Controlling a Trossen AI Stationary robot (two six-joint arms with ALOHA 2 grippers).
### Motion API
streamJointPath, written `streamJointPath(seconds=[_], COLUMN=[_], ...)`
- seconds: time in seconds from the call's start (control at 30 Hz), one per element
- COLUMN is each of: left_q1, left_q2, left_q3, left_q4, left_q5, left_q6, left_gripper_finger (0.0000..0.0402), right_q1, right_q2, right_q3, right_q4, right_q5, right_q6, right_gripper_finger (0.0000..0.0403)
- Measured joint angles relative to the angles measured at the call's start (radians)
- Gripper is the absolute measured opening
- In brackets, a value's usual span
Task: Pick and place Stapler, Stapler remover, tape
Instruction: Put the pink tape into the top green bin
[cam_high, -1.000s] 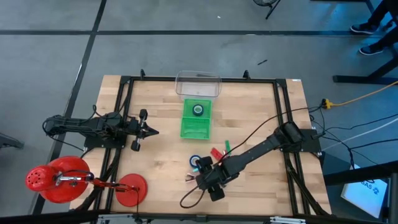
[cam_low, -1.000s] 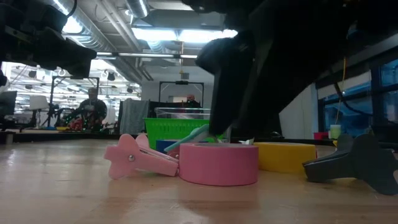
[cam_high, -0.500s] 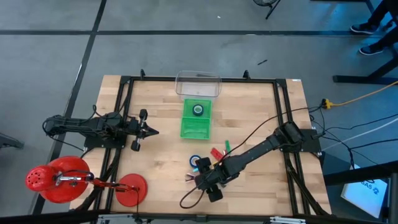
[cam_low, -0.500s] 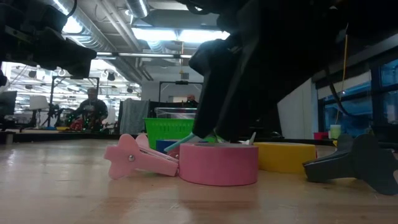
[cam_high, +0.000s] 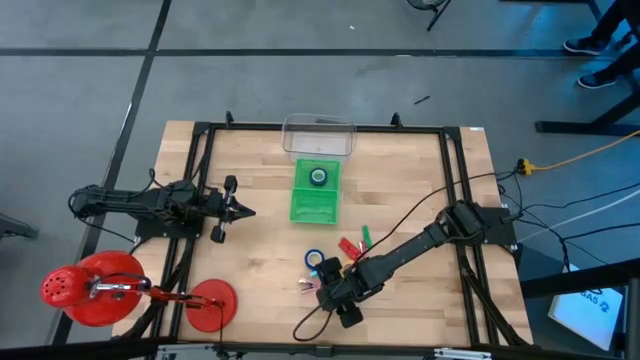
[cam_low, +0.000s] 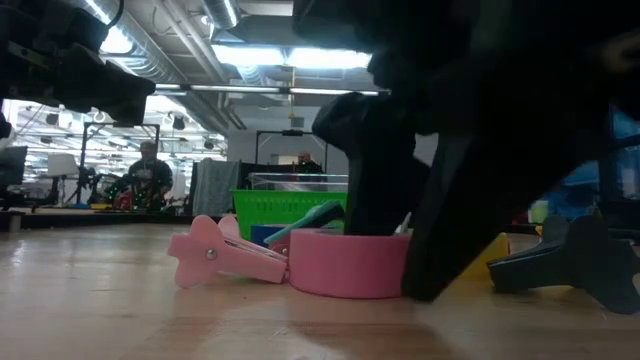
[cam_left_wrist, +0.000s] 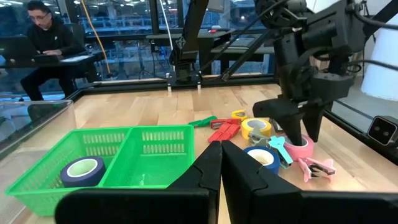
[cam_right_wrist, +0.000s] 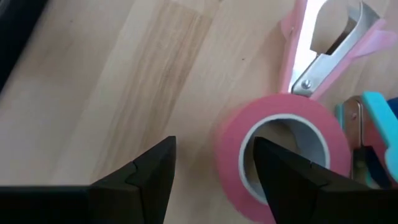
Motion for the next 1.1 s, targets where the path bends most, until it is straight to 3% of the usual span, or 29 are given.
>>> streamJointPath(seconds=[0.13, 0.47, 0.73, 1.1], left_q1=[0.000, 0.000, 0.000, 0.000], left_q2=[0.000, 0.000, 0.000, 0.000], left_q3=[0.000, 0.000, 0.000, 0.000], left_q4=[0.000, 0.000, 0.000, 0.000], left_q5=[0.000, 0.000, 0.000, 0.000], left_q6=[0.000, 0.000, 0.000, 0.000], left_gripper_finger=[0.0005, 0.0008, 0.0004, 0.0006], right_q1=[0.000, 0.000, 0.001, -0.005], right_q2=[0.003, 0.004, 0.010, 0.009], right_q3=[0.000, 0.004, 0.055, 0.323], right_q4=[0.003, -0.010, -0.064, -0.158], right_q5=[0.006, 0.008, -0.095, -0.092], right_q6=[0.005, 0.011, 0.034, -0.082], right_gripper_finger=[0.0190, 0.0044, 0.0043, 0.0045])
